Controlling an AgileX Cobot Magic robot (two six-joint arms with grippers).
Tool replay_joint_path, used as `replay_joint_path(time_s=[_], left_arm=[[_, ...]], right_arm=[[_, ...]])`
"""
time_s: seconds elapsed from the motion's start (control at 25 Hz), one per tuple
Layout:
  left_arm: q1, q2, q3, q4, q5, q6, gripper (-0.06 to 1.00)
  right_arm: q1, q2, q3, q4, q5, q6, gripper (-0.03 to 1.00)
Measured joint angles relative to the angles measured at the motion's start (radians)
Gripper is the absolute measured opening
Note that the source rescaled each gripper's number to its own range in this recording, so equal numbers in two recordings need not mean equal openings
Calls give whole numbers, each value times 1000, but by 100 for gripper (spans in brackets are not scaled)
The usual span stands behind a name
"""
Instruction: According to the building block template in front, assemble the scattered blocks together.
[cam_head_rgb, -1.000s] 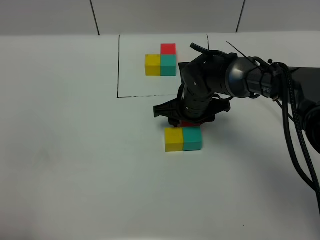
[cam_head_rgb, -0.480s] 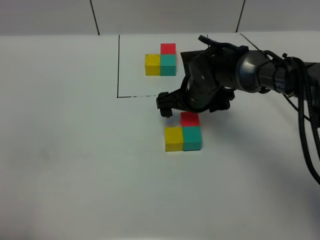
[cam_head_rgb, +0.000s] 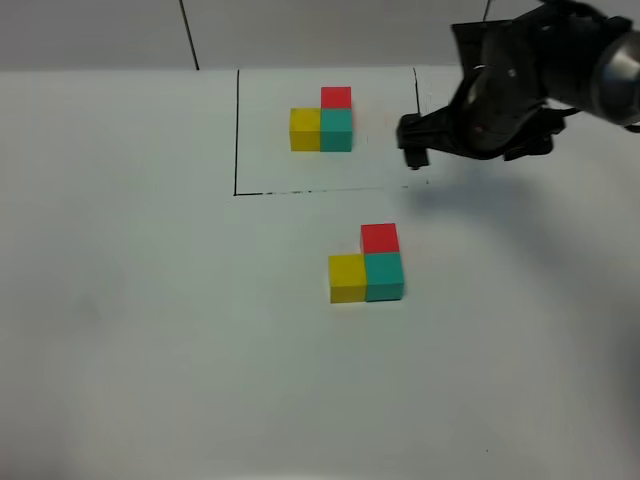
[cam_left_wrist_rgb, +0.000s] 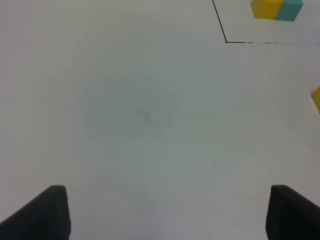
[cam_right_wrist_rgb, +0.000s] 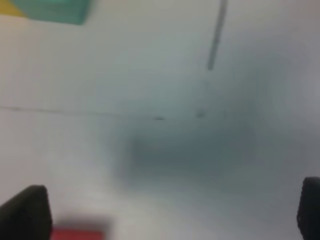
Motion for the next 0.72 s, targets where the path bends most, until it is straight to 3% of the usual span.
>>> replay_joint_path(time_s=[0.2,0.32,0.48,0.72], left_arm=[[0,0,0,0,0,0,88],[0,0,0,0,0,0,88],[0,0,0,0,0,0,88],[0,0,0,0,0,0,88]], right_arm=[[-210,-66,9,92,79,-172,100],[-282,-143,67,135,80,-244,100],[-331,-292,193,148,53,-284,100],[-327,-532,371,167,105,-293,100]])
